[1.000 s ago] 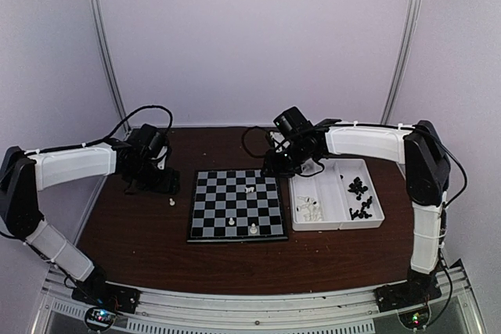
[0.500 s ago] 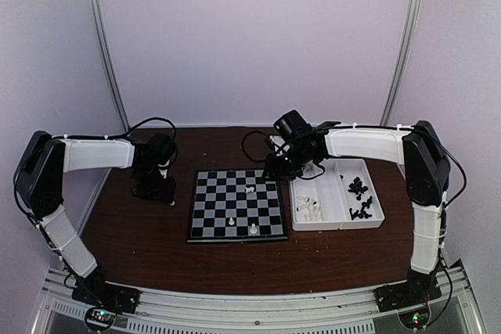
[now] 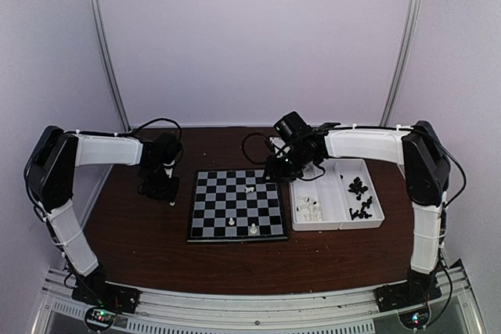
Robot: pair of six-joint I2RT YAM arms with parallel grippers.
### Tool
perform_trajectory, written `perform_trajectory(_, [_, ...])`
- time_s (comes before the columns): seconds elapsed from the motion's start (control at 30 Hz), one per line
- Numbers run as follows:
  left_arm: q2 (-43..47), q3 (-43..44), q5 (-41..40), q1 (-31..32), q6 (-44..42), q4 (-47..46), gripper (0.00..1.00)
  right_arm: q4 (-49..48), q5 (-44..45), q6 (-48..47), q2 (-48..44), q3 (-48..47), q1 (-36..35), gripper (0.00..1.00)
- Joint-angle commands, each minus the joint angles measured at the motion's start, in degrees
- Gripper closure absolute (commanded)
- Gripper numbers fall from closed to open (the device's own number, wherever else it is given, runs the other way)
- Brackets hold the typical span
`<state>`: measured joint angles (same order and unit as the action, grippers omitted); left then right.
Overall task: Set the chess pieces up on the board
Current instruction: Pick up the chess piece from the storage box.
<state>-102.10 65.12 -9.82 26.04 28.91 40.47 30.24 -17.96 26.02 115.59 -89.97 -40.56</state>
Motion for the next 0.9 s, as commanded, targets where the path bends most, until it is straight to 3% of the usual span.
perform_trajectory(0.0, [-0.95, 1.02, 1.09, 0.23, -0.36, -0.48, 0.61, -0.18, 0.83, -0.55, 0.53, -0.92, 0.21, 0.68])
perform_trajectory(0.17, [-1.78, 0.95, 1.28, 0.46, -0.25, -0.79, 0.81, -0.18, 0.64, -0.53, 0.94, -1.55, 0.21, 0.68])
perform_trajectory(0.43, [-2.62, 1.41, 0.90, 0.68, -0.45, -0.73, 0.82, 0.24, 0.62, -0.62, 1.62, -2.22, 0.26, 0.69])
perform_trajectory(0.57, [-2.63, 1.61, 0.17, 1.04, -0.86, -0.47, 0.97, 0.27, 0.56, -0.66, 1.60, -2.41, 0.21, 0.69])
perform_trajectory(0.67, [-2.61, 2.48, -1.10, 1.82, -0.95, 0.79, 1.00, 0.61, 0.75, -0.80, 1.63, -2.63, 0.22, 0.69])
perform_trajectory(0.87, [0.43, 8.61, -6.21, 8.37, -1.70, 8.98, 1.00, 2.21, 1.29, -2.24, 2.61, -4.14, 0.15, 0.69])
